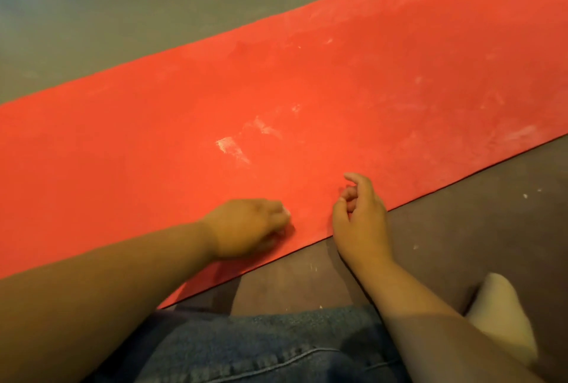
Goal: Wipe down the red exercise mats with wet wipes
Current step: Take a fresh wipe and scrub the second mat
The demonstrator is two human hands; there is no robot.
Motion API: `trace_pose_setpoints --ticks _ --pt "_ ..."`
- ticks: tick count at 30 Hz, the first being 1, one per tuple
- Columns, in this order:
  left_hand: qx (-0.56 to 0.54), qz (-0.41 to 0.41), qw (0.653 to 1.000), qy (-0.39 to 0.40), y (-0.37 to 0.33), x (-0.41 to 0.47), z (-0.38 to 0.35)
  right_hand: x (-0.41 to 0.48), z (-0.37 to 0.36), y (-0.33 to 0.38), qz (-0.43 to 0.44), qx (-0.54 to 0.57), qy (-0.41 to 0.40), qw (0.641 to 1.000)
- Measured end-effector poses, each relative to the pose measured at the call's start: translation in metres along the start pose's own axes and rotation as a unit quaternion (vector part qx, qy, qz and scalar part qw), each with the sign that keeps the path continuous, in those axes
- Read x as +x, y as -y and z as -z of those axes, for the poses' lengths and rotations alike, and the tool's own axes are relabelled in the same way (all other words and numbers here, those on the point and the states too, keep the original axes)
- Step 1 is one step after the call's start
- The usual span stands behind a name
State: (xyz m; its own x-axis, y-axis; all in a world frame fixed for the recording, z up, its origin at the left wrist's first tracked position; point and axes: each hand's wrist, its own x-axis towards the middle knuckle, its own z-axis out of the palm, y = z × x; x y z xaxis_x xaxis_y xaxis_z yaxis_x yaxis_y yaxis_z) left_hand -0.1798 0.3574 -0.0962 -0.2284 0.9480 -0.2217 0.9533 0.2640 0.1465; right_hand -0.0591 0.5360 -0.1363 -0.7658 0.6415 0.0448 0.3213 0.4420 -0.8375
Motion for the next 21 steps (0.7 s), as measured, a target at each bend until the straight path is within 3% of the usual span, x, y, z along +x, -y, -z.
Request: trace_pose_setpoints --ticks 2,3,4,5,6,9,12,13,14,16,18,20,21 --pt "-0.002 0.176 0.983 -0.049 0.028 0.004 0.005 0.0 0.003 -0.003 -0.013 0.025 -0.001 1.0" --pt "-0.011 0.273 0.957 -0.095 0.041 0.005 0.007 0.0 0.005 -0.004 -0.019 0.034 -0.009 0.999" --pt "-0.026 0.334 0.934 -0.127 0.046 0.008 0.008 0.002 0.008 -0.005 -0.025 0.041 -0.022 0.999" --pt "-0.026 0.339 0.931 -0.136 0.041 0.011 0.009 0.003 0.011 -0.006 -0.034 0.047 -0.034 0.998" --pt "-0.027 0.306 0.944 -0.123 0.03 0.012 0.007 0.005 0.013 -0.007 -0.044 0.052 -0.042 0.997" --pt "-0.067 0.083 0.992 -0.07 -0.024 -0.007 0.004 0.007 0.017 -0.009 -0.068 0.062 -0.047 0.995" --pt "-0.018 -0.085 0.996 0.002 -0.032 -0.023 0.007 0.007 0.017 -0.009 -0.081 0.064 -0.038 0.994" --pt "0.019 -0.1 0.995 0.022 -0.024 -0.019 0.009 0.006 0.016 -0.009 -0.084 0.065 -0.038 0.994" --pt "0.034 -0.07 0.997 0.027 -0.013 -0.012 0.011 0.007 0.017 -0.009 -0.086 0.066 -0.04 0.993" --pt "0.015 0.116 0.993 -0.027 0.011 0.011 0.015 0.007 0.02 -0.009 -0.086 0.07 -0.046 0.993" --pt "-0.028 0.315 0.943 -0.107 0.023 0.029 0.014 0.006 0.023 -0.01 -0.081 0.07 -0.055 0.993" --pt "-0.044 0.393 0.907 -0.146 0.004 0.041 0.009 0.007 0.025 -0.009 -0.074 0.075 -0.068 0.992" --pt "-0.036 0.381 0.912 -0.15 -0.012 0.044 0.005 0.008 0.026 -0.008 -0.074 0.08 -0.074 0.991"
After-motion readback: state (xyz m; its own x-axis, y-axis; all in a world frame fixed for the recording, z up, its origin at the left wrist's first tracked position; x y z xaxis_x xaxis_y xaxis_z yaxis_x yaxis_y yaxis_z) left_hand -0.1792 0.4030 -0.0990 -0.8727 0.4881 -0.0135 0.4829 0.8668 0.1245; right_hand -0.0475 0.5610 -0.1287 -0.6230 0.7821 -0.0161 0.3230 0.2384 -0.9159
